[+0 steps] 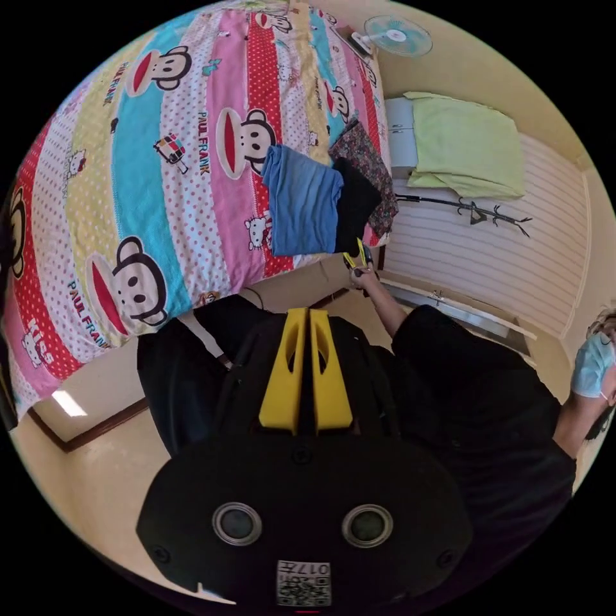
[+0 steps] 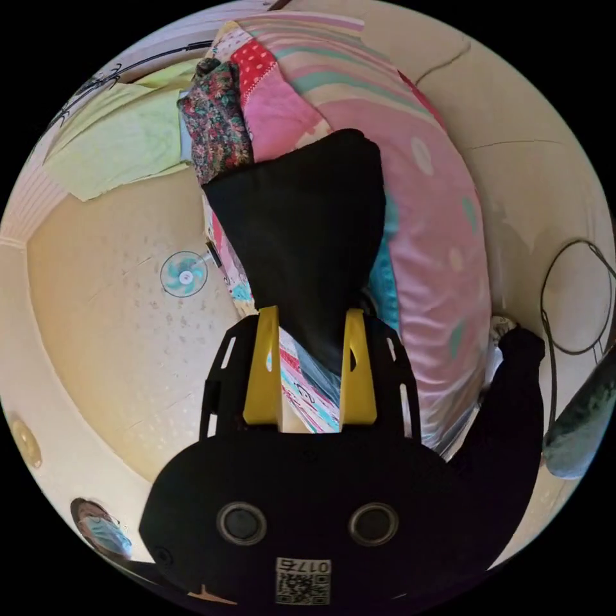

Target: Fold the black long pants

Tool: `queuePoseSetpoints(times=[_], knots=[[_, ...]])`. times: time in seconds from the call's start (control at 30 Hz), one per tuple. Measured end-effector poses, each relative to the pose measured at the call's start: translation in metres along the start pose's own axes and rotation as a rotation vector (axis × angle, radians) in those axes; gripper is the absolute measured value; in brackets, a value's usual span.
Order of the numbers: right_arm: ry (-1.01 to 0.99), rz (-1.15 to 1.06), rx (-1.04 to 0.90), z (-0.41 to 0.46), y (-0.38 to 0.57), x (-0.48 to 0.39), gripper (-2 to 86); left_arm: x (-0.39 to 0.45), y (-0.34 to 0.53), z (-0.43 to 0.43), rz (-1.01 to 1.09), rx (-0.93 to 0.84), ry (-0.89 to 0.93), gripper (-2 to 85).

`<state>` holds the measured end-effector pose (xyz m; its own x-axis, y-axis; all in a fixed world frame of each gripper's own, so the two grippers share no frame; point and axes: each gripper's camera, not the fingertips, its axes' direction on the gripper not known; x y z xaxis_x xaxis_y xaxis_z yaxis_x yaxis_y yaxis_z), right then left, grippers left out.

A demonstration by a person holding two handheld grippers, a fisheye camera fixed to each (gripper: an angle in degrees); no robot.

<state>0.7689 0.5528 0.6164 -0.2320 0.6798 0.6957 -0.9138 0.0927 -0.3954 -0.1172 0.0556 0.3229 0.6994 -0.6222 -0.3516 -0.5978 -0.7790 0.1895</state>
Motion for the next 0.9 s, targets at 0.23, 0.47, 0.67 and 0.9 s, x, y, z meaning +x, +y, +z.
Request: queuePoseSetpoints(times=[0.23, 0.47, 0.67, 0.9], knots=[[-0.018, 0.123, 0.005, 0.012, -0.018, 0.036, 12.0, -0.011, 0.023, -0.009, -0.027, 0.084, 0.054, -0.9], [-0.645, -0.094, -0.082, 0.002, -0.011, -0.048, 3.5, -0.015, 0.045, -0.028, 0.016, 0.143, 0.045, -1.0], [-0.501, -0.732, -0.434, 0.046, 0.051, -0.275, 0.2, -0.014, 0.068, -0.059, 0.156, 0.281, 0.074, -1.0], [-0.639, -1.093, -0.817, 0.085, 0.223, -0.410, -0.2, -0.029, 0.103, -0.085, 0.241, 0.420, 0.164, -0.8]])
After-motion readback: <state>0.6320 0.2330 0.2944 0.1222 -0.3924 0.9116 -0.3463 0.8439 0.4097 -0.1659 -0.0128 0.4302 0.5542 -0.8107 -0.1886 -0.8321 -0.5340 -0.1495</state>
